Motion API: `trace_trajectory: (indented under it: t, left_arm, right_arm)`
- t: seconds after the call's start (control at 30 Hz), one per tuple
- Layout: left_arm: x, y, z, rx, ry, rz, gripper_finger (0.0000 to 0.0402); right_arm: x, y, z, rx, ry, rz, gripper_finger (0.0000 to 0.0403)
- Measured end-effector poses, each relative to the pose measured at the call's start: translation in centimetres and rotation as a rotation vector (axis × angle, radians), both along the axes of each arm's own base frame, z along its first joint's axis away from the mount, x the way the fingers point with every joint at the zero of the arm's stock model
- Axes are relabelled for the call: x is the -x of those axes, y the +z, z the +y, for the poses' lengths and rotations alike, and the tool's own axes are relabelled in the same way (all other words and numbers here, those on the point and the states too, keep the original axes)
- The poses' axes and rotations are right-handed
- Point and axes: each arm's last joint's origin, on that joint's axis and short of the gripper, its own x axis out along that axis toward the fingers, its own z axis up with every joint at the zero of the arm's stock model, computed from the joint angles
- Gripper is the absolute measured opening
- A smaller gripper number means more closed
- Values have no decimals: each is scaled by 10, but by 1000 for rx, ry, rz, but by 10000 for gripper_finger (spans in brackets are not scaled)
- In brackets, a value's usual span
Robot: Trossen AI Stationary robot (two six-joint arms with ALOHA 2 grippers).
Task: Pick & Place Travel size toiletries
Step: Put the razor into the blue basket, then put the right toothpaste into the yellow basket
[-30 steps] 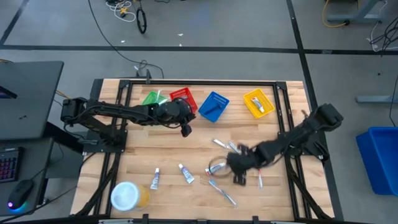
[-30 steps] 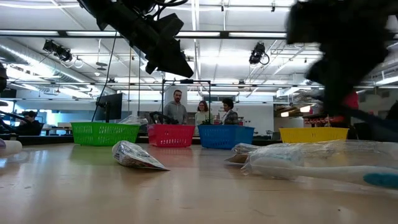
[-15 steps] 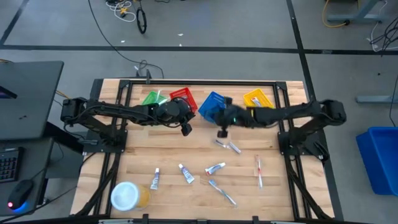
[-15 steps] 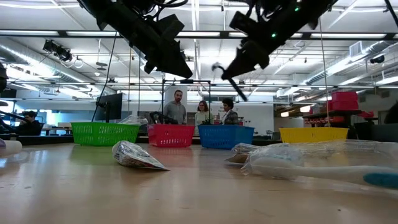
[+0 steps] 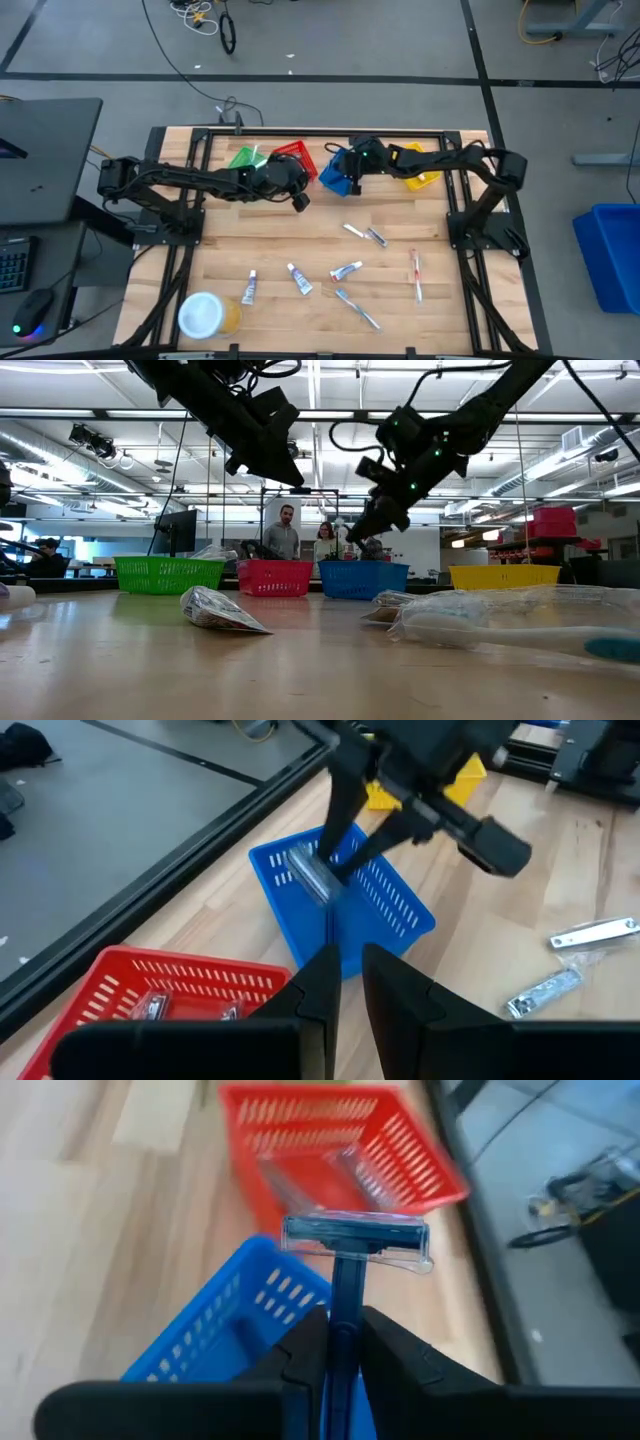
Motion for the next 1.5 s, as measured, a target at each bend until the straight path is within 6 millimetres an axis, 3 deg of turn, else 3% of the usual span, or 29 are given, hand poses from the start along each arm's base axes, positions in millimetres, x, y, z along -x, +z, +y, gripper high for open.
trace_trajectory:
  t: [0.3, 0.47, 0.6, 0.93, 1.23, 1.5]
  left_arm:
    - [0, 0, 1, -1, 3, -1, 51]
    - [0, 0, 1, -2, 6, -1, 51]
    - [0, 0, 1, -5, 15, -1, 51]
    - [0, 0, 1, -1, 10, -1, 51]
    - [0, 0, 0, 84, 44, -51, 52]
    - [0, 0, 0, 91, 46, -55, 52]
  right_arm:
    - [-1, -30, -2, -15, 47, 132, 109]
    - [-1, -29, -1, -15, 44, 131, 150]
    - [1, -14, 7, -16, -20, 106, 173]
    - [14, 29, 65, -213, -56, 82, 196]
    - [26, 22, 116, -447, -171, 245, 206]
    - [25, 21, 170, -436, 18, 266, 198]
